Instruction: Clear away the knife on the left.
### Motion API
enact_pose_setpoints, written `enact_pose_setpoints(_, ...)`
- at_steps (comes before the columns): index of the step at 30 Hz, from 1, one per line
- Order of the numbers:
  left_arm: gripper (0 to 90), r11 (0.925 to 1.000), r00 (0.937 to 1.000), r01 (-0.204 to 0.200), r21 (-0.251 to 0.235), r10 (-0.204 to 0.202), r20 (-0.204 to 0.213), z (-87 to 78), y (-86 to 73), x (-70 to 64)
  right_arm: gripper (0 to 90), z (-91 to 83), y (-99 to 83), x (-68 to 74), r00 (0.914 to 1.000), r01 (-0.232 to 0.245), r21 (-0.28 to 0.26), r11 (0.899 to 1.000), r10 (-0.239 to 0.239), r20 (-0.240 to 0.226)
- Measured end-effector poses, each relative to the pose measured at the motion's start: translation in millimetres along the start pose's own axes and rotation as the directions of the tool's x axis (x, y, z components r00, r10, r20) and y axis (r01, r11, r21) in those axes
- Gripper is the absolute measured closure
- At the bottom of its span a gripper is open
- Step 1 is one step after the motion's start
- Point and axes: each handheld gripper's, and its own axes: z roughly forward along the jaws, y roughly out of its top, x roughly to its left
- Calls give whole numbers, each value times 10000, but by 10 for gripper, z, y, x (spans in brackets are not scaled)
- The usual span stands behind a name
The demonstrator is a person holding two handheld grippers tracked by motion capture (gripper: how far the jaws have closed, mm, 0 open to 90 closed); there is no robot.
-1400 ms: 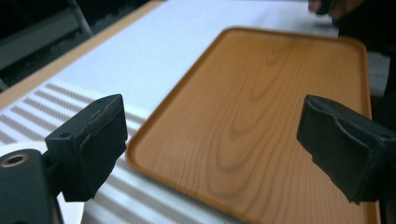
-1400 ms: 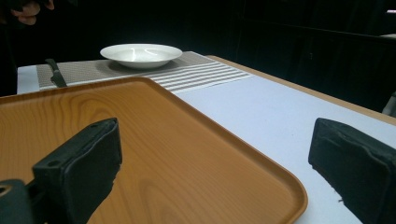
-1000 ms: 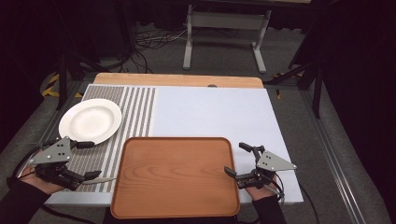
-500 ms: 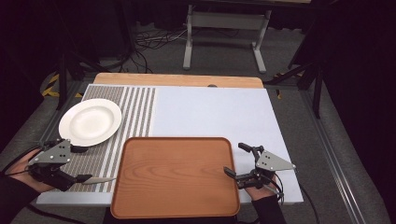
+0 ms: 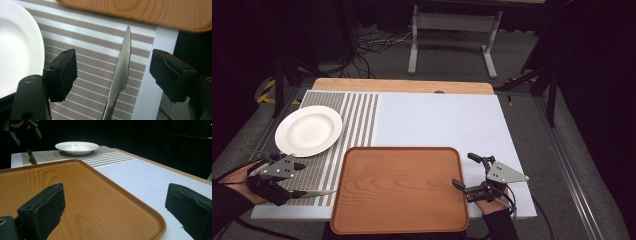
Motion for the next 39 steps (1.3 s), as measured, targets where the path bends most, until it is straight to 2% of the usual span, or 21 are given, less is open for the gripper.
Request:
enact_pose_setpoints(2,234,9999,9998,-102,105,101,175,12,-17,15,31,3,1,3,10000,9,20,10000,-9,-28)
enact_pose_setpoints(6,251,9979,9988,-159,633,129,471,53,-56,67,31,-6,10,0,10000,74,-35,10000,-74,-30)
enact_pose_setpoints(10,275,9913,9970,-283,1289,187,753,120,-98,115,31,-12,9,-8,10000,49,-24,10000,-49,-55)
enact_pose_setpoints(15,281,9704,9910,-392,2383,71,1340,213,-110,161,31,-8,8,-8,9999,53,6,10000,-53,-102)
enact_pose_setpoints(18,332,9647,9909,-629,2557,297,1315,249,-122,160,31,-9,9,-5,9999,60,-17,10000,-60,-116)
enact_pose_setpoints(20,337,9585,9894,-758,2749,381,1400,269,-128,169,31,-8,9,-5,9999,56,-31,10000,-57,-133)
enact_pose_setpoints(26,430,9404,9868,-1140,3204,698,1460,315,-180,182,31,-2,8,-2,9998,86,18,10000,-86,-182)
enact_pose_setpoints(30,508,9262,9845,-1429,3489,968,1462,325,-207,179,31,0,8,-2,9998,87,22,10000,-87,-187)
enact_pose_setpoints(34,576,9104,9787,-1873,3689,1408,1495,347,-233,179,31,4,6,-1,9998,94,34,10000,-93,-184)
enact_pose_setpoints(35,588,9073,9795,-1852,3775,1396,1451,351,-240,174,31,4,6,-1,9998,89,33,10000,-89,-190)
enact_pose_setpoints(39,663,8919,9744,-2155,3976,1698,1473,374,-261,177,31,5,6,-1,9998,85,36,10000,-84,-193)
